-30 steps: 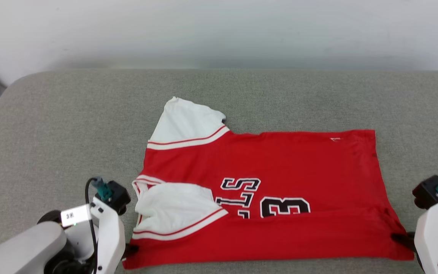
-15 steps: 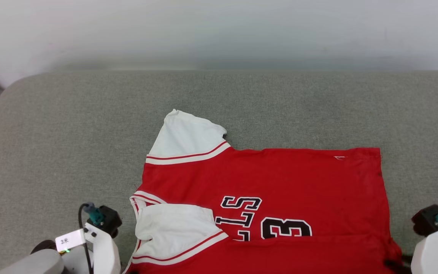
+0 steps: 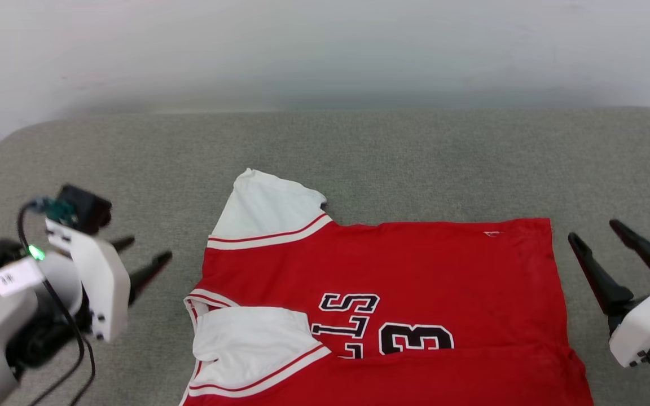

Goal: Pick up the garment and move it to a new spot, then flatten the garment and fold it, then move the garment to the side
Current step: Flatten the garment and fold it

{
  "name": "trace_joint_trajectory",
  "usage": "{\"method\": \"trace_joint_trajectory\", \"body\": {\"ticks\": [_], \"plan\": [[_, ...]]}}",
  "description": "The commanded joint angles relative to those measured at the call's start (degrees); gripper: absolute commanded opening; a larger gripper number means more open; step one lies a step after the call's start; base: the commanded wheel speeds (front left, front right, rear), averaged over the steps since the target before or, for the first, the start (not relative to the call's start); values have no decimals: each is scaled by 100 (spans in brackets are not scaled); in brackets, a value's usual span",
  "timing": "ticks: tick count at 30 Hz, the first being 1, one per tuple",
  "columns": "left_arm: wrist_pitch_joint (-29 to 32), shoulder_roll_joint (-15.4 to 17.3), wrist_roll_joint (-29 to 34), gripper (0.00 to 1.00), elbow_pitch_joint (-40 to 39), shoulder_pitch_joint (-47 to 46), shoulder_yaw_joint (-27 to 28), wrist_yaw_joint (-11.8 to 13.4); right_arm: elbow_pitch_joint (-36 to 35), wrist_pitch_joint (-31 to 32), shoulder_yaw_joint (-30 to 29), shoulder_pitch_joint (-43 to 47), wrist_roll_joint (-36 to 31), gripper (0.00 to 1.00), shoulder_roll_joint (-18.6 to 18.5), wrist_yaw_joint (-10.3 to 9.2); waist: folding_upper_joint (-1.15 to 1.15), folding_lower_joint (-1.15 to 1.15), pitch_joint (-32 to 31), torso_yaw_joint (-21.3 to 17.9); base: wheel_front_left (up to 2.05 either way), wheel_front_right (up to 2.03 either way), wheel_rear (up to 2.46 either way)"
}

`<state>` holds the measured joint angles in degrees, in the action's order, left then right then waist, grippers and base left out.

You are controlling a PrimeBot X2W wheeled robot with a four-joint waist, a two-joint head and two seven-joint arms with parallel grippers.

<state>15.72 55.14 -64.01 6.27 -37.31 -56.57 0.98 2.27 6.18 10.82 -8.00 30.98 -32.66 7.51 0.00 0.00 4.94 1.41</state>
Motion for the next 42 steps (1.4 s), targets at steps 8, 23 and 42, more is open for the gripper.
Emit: {"method": "trace_joint_trajectory", "body": {"ticks": [8, 23, 42], "plan": [[89, -323, 355, 100, 372, -1271, 400, 69, -629, -934, -587, 71, -886, 100, 787, -4, 0, 0, 672, -349, 0, 0, 0], [2574, -837, 139, 100, 1590, -3294, 203, -405, -1150, -1420, -609, -103, -1417, 100, 1388, -4, 0, 0, 2051, -960, 0, 0, 0], [3319, -1234, 23, 0, 2491, -3417, -176, -651, -903, -1359, -553, -1073, -1314, 100, 848, -4, 0, 0, 2268, -978, 0, 0, 0]]}}
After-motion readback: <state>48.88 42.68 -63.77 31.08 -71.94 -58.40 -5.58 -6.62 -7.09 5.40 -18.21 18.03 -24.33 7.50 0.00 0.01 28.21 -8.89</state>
